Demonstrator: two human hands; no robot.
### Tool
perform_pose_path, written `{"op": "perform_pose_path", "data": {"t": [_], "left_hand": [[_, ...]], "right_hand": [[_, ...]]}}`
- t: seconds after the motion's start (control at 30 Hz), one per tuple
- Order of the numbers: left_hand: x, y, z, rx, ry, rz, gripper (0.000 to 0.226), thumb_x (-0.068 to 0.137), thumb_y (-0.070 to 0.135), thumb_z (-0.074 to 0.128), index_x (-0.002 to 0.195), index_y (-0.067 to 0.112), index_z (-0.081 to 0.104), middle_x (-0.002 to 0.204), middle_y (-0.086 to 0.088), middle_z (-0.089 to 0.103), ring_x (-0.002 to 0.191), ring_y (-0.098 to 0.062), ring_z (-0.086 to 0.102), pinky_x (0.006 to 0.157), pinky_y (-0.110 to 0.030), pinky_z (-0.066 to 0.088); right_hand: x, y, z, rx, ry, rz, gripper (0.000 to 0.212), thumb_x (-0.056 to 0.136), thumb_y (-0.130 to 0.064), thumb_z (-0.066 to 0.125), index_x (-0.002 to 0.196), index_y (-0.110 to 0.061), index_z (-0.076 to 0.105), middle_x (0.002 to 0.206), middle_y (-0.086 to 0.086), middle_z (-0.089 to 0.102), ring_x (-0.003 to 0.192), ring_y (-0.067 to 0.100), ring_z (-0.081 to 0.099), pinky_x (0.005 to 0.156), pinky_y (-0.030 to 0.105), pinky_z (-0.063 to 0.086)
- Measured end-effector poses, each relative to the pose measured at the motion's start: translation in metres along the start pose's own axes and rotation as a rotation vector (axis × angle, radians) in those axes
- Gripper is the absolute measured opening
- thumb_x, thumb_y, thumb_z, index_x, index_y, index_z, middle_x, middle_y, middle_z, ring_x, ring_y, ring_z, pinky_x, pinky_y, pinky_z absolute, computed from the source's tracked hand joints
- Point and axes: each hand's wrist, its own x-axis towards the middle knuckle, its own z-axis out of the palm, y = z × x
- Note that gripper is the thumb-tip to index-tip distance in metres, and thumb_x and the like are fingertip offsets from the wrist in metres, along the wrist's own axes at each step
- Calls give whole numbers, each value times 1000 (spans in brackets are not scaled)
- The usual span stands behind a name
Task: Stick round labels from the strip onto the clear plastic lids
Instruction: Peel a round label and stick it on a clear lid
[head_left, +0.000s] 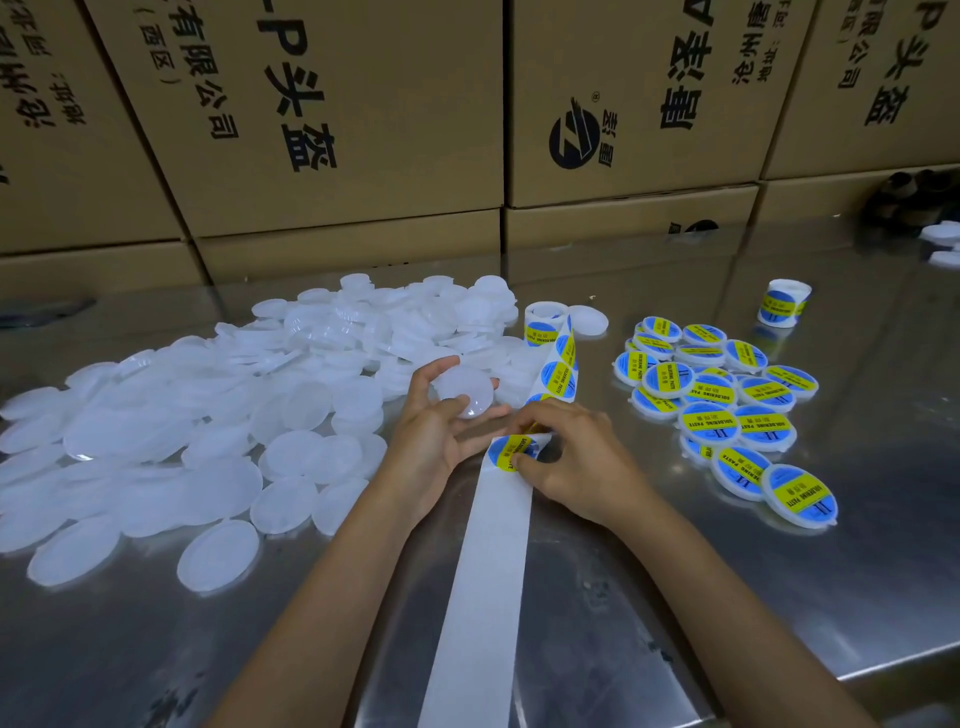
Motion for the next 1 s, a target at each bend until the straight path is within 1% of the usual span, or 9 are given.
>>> {"op": "perform_pose_path", "data": {"t": [0.13,0.23,0.37,0.47,0.53,0.63,0.73,0.83,1.0], "left_hand": [[0,-5,1,149,-8,-12,46,102,-5,39,136,25,46,125,-19,68,100,-35,73,91,-50,57],[0,-8,2,258,-7,8,45,102,-3,39,134,28,48,128,-20,64,97,-34,74,90,-50,57],[1,-8,3,332,24,35,41,102,1,46,122,36,54,130,-17,60,96,-30,71,73,-38,60],[1,-8,3,402,42,29,43,100,1,45,120,38,55,127,-21,60,87,-25,69,64,-27,56],[1,-8,0,309,30,-26,45,100,-3,39,126,30,56,126,-27,60,91,-32,73,69,-31,60],[0,-4,-4,-20,-25,-85,43,100,-7,34,133,12,54,132,-28,59,111,-40,68,93,-42,58],[1,1,-3,-256,-23,-121,35,103,4,42,136,4,54,135,-28,59,116,-38,66,100,-47,54],[-1,4,1,-335,-30,-162,37,104,17,45,137,2,54,130,-27,63,117,-41,65,104,-51,50],[-5,6,6,-339,-40,-160,43,105,29,40,135,4,57,128,-25,65,114,-35,68,91,-41,59]], "right_hand": [[-2,-3,0,50,-15,-2,18,81,-21,73,89,-30,59,89,-15,65,89,9,58,91,42,45],[-1,-5,0,68,-12,7,27,79,-15,76,82,-33,56,88,-11,60,94,14,53,89,41,45],[1,-9,-2,257,-7,45,20,78,-3,77,85,-17,65,92,0,65,91,16,55,79,22,45],[4,-12,-4,490,17,131,15,78,2,76,84,-9,67,86,0,68,80,9,57,76,23,47],[5,-13,-6,738,44,226,15,81,3,74,84,-11,67,88,10,71,81,13,63,76,28,51],[6,-12,-9,989,90,316,14,84,2,70,90,-10,65,94,14,74,83,19,68,81,31,53],[12,-16,-9,951,95,334,13,84,-2,72,93,-10,66,90,5,76,78,12,68,70,19,52],[25,-22,-10,804,81,364,14,83,-4,74,94,-7,67,83,1,75,74,7,68,66,15,50],[33,-30,6,677,113,335,15,82,-2,74,84,-11,63,77,-1,69,68,6,63,68,15,52]]}}
